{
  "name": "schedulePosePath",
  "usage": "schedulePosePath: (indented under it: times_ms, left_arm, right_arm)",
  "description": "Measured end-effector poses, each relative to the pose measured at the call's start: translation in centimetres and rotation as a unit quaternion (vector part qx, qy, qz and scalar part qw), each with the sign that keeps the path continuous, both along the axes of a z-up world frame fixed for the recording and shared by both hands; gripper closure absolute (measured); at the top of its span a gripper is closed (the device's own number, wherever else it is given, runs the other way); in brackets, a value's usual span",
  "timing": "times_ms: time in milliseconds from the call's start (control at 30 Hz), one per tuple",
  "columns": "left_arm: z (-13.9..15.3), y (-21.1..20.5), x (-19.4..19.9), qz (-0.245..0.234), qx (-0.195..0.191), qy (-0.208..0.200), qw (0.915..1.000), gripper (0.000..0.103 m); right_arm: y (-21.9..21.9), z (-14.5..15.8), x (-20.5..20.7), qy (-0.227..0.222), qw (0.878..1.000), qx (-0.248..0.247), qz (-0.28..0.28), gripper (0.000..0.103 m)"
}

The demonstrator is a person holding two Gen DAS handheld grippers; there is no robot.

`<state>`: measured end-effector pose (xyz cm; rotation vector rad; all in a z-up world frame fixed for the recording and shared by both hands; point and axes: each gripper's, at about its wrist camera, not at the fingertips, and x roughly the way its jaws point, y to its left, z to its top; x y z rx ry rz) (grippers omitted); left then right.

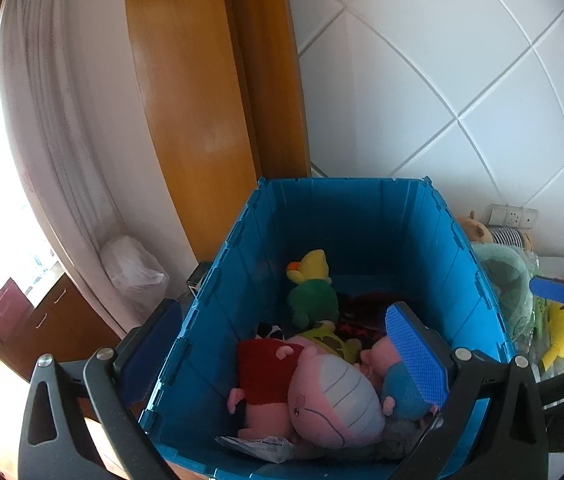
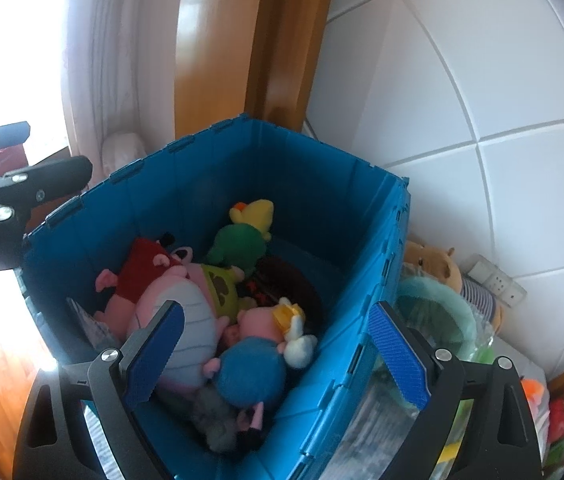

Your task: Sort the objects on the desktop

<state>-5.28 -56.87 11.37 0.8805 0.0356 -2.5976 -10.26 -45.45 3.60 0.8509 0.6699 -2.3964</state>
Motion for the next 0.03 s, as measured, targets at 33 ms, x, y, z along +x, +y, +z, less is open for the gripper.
schedulePosePath:
  times_ms: [33]
  left_arm:
    - [-0.07, -0.01, -0.04, 0.000, -0.001, -0.002, 1.0000, 0.000]
  right_arm:
    - [0.02, -0.04, 0.01, -0.001, 1.000, 0.000, 0.000, 0.009]
